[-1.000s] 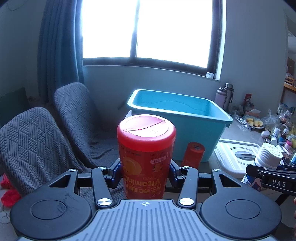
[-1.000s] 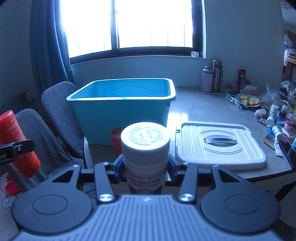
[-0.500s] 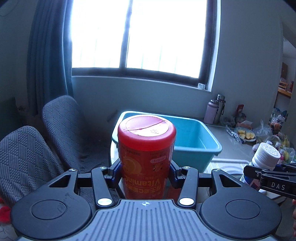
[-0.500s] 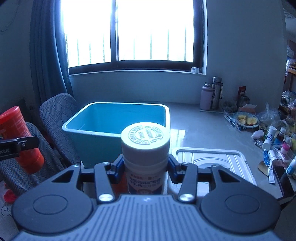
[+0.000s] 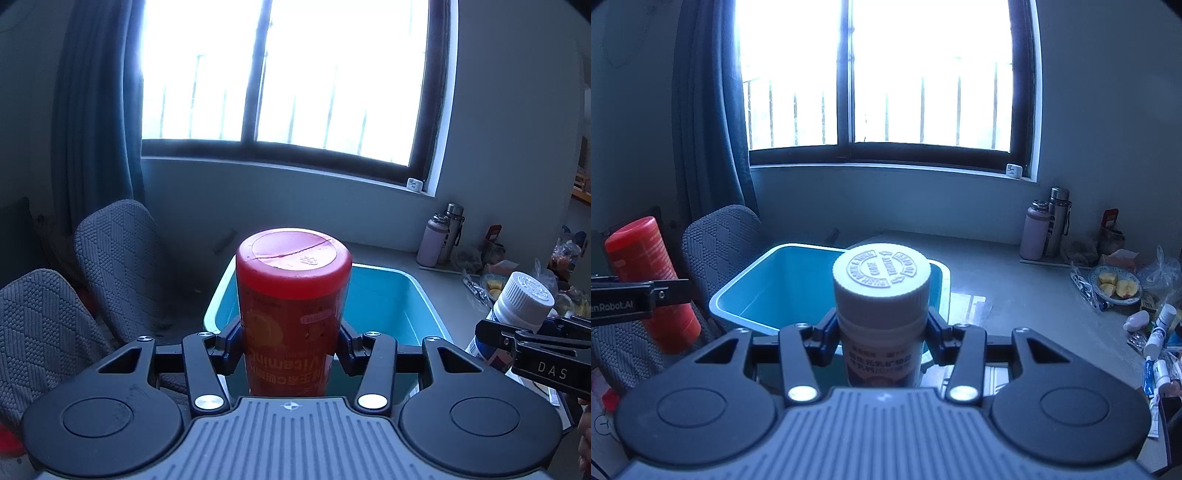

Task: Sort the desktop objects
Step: 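Carry the red canister and pill bottle over the teal bin with both grippers, then open both grippers to drop the canister and bottle into the bin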

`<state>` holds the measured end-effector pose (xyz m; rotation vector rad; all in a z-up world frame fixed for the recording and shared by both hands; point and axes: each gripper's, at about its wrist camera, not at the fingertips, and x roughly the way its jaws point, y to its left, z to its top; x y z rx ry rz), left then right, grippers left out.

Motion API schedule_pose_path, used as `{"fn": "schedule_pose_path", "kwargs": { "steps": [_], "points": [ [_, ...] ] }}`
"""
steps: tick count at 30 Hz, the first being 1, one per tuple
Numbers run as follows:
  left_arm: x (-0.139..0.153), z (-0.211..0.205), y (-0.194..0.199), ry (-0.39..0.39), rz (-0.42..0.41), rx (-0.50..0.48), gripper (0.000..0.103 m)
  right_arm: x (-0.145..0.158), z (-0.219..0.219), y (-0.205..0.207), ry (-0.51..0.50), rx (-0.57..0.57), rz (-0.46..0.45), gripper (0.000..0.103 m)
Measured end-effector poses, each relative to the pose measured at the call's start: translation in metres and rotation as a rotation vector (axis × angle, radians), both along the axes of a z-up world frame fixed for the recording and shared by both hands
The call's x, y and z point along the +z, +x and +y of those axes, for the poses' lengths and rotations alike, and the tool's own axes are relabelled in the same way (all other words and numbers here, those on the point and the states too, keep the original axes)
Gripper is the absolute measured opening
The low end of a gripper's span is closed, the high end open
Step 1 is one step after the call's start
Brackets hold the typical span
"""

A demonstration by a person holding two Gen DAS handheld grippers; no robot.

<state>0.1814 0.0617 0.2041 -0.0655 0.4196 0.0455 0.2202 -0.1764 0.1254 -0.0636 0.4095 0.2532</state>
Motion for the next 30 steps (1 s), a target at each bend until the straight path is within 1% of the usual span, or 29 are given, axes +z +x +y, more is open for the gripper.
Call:
{"fn": "schedule_pose_path", "kwargs": {
  "steps": [2, 8, 14, 20, 30],
  "points": [
    [0.002, -0.003, 0.007, 0.015, 0.002, 0.005, 0.05, 0.002, -0.001, 0.007, 0.003, 0.007, -0.009, 0.048],
    [0.008, -0.01, 0.035, 0.028, 0.014, 0.008, 0.05, 0.006, -0.001, 0.025, 0.02, 0.02, -0.016, 0.048],
    [0.004, -0.01, 0.066, 0.029, 0.033, -0.001, 0.05, 0.0, 0.003, 0.049, 0.028, 0.005, 0.01, 0.048],
    [-0.015, 0.001, 0.104, 0.018, 0.079, -0.01, 0.05, -0.017, 0.013, 0.082, 0.022, -0.003, 0.07, 0.048],
    [-0.048, 0.032, 0.173, 0.006, 0.174, -0.044, 0.05, -0.041, 0.044, 0.138, -0.007, -0.016, 0.169, 0.048]
  ]
}}
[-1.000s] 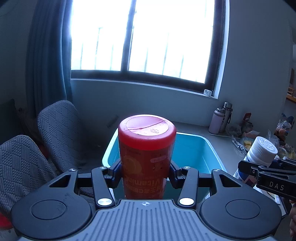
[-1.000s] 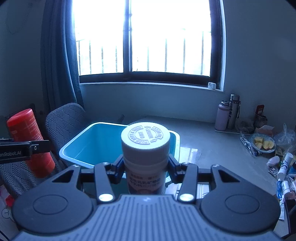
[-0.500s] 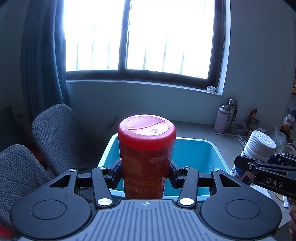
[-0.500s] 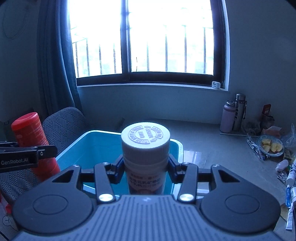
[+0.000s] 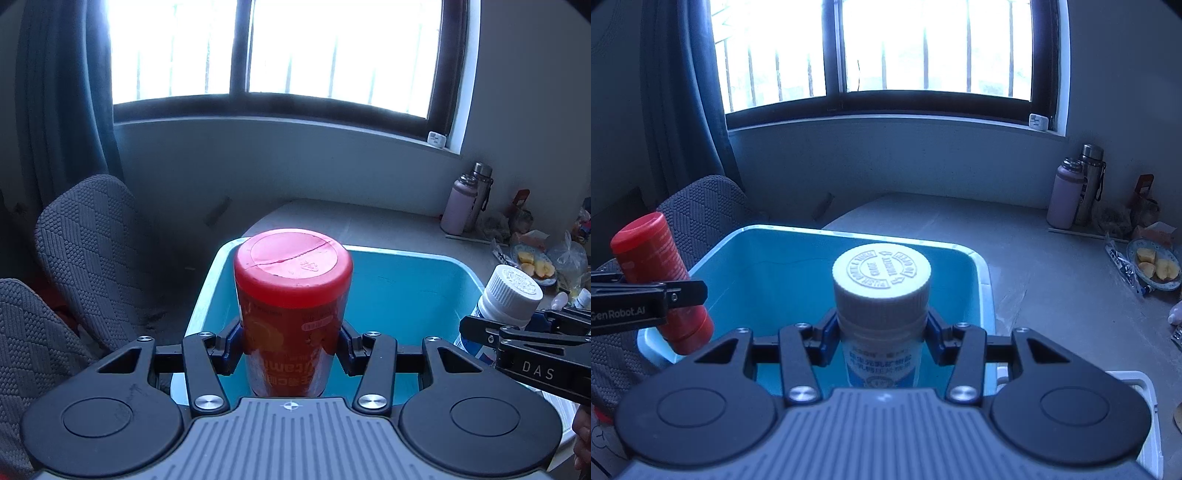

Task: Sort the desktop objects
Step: 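Open both grippers to drop the canister and bottle into the bin, then withdraw both tools and approach the second red canister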

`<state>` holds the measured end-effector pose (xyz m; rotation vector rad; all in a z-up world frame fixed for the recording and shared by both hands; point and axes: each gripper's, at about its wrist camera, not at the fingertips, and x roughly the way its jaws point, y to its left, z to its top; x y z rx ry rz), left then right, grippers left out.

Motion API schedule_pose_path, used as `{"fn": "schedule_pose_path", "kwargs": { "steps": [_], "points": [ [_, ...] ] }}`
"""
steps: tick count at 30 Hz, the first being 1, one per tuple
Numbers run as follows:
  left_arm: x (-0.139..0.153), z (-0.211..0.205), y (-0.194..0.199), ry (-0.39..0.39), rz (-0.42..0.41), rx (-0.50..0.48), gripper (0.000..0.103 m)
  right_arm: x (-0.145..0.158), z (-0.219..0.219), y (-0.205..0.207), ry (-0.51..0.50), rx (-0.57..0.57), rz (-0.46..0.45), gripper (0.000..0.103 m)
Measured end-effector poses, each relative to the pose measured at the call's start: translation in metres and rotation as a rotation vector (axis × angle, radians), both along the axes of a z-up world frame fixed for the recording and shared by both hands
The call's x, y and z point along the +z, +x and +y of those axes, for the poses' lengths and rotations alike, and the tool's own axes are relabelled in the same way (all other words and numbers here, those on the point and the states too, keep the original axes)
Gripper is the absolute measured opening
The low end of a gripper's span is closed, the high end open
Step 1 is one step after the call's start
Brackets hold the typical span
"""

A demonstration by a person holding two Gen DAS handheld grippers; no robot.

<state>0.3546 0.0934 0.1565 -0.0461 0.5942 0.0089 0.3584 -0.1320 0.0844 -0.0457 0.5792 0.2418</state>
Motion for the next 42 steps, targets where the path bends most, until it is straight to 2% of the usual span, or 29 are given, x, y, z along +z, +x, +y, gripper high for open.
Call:
{"fn": "schedule_pose_path", "kwargs": {
  "steps": [9, 20, 23, 24, 26, 29, 42],
  "points": [
    [-0.031, 0.008, 0.047, 0.001, 0.071, -0.071, 0.05, -0.026, 0.013, 0.035, -0.029, -0.033, 0.089, 0.048],
    [-0.062, 0.014, 0.062, -0.006, 0.144, -0.108, 0.05, -0.042, 0.023, 0.045, -0.056, -0.054, 0.154, 0.048],
    [-0.059, 0.017, 0.065, -0.004, 0.133, -0.085, 0.053, -0.04, 0.023, 0.045, -0.08, -0.075, 0.137, 0.053],
    [-0.058, 0.018, 0.065, -0.008, 0.134, -0.08, 0.053, -0.038, 0.023, 0.045, -0.086, -0.087, 0.132, 0.06],
    [-0.055, 0.021, 0.065, -0.019, 0.133, -0.068, 0.059, -0.034, 0.021, 0.044, -0.074, -0.102, 0.127, 0.065],
    [-0.049, 0.025, 0.061, -0.043, 0.114, -0.053, 0.066, -0.029, 0.019, 0.039, -0.064, -0.099, 0.114, 0.066],
    [-0.032, 0.015, 0.021, -0.043, 0.079, -0.01, 0.067, -0.01, 0.006, 0.002, -0.055, -0.078, 0.057, 0.067]
  ]
}}
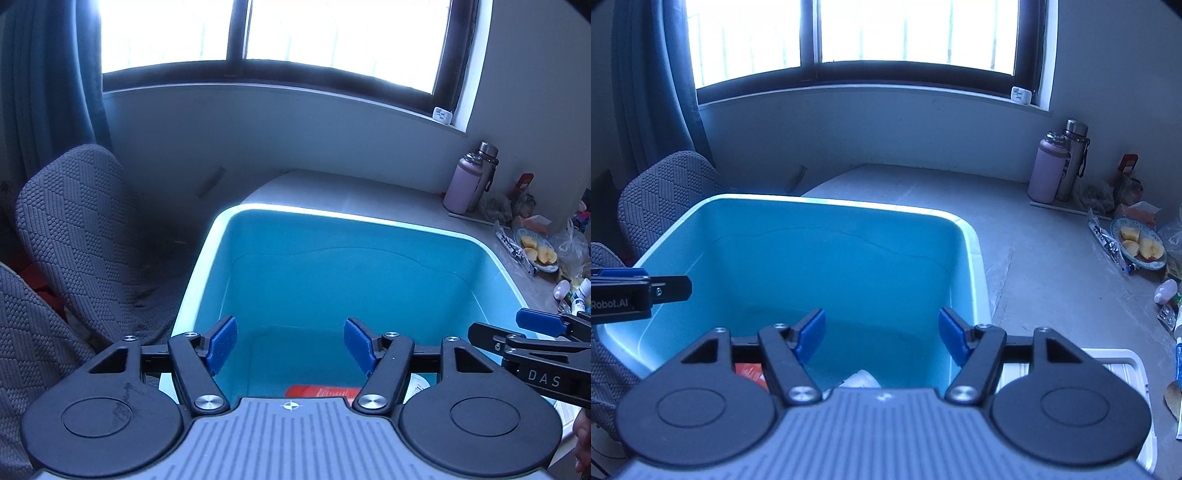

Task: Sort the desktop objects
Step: 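Withdraw both tools and approach the second red canister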

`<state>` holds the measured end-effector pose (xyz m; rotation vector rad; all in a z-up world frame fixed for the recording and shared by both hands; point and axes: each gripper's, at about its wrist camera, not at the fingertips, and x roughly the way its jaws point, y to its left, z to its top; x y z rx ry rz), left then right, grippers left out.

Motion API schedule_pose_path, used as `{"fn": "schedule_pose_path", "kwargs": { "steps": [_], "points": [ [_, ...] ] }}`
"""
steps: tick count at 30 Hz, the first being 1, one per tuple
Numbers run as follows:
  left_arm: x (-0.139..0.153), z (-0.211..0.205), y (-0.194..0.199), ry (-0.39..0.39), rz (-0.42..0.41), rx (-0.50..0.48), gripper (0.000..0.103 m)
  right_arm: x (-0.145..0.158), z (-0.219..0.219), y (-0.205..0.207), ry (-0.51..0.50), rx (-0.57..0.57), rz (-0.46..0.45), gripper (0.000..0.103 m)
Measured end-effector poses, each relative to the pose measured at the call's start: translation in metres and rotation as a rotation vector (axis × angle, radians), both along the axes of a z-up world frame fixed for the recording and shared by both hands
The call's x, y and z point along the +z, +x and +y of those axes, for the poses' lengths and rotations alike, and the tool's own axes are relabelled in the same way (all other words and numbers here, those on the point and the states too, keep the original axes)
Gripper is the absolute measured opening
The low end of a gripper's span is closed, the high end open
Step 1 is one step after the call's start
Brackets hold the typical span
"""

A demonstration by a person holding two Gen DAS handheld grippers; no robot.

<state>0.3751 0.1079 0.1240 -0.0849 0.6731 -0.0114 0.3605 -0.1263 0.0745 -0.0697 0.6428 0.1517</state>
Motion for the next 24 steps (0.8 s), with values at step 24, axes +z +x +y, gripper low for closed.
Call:
{"fn": "schedule_pose_path", "kwargs": {
  "steps": [24],
  "points": [
    [-0.018, -0.032, -0.168, 0.014, -0.04, 0.083, 0.082, -0.025, -0.049, -0.121, 0.045, 0.029, -0.07, 0.08]
  ]
}}
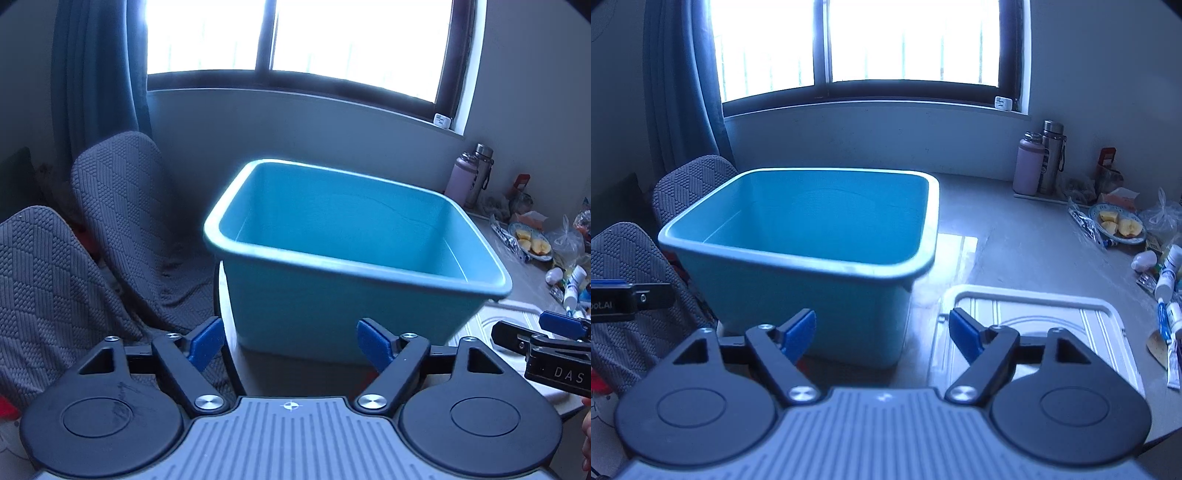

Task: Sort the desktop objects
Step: 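Withdraw both tools and approach the second red canister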

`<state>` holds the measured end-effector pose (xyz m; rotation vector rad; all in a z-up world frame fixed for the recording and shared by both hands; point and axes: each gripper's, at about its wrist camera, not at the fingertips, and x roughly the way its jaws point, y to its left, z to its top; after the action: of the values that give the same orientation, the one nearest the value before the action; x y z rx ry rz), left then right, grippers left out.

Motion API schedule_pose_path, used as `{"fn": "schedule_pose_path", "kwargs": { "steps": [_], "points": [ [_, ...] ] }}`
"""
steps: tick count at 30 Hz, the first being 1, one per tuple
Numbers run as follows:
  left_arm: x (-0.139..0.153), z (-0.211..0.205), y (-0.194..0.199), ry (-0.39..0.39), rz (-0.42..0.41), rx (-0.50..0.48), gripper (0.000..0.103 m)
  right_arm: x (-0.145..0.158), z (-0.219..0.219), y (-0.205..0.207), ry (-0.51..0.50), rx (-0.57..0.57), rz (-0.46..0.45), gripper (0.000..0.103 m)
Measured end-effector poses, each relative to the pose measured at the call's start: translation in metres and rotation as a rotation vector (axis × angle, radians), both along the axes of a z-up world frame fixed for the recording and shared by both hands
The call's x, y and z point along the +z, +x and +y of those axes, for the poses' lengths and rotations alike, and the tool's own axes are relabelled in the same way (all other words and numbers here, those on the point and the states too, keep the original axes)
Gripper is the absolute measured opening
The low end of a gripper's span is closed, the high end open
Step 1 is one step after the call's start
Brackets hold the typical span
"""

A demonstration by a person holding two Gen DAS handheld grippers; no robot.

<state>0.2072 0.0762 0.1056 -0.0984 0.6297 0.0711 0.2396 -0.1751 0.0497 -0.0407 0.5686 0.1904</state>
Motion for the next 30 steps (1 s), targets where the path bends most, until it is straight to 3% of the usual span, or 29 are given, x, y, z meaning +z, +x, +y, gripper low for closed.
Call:
{"fn": "schedule_pose_path", "kwargs": {
  "steps": [8, 30],
  "points": [
    [-0.028, 0.0, -0.027, -0.019, 0.014, 0.0, 0.083, -0.032, -0.007, -0.021, 0.0, 0.023, 0.02, 0.084],
    [-0.107, -0.007, -0.05, 0.065, 0.066, 0.043, 0.083, -0.111, -0.003, -0.044, -0.031, 0.082, 0.032, 0.085]
  ]
}}
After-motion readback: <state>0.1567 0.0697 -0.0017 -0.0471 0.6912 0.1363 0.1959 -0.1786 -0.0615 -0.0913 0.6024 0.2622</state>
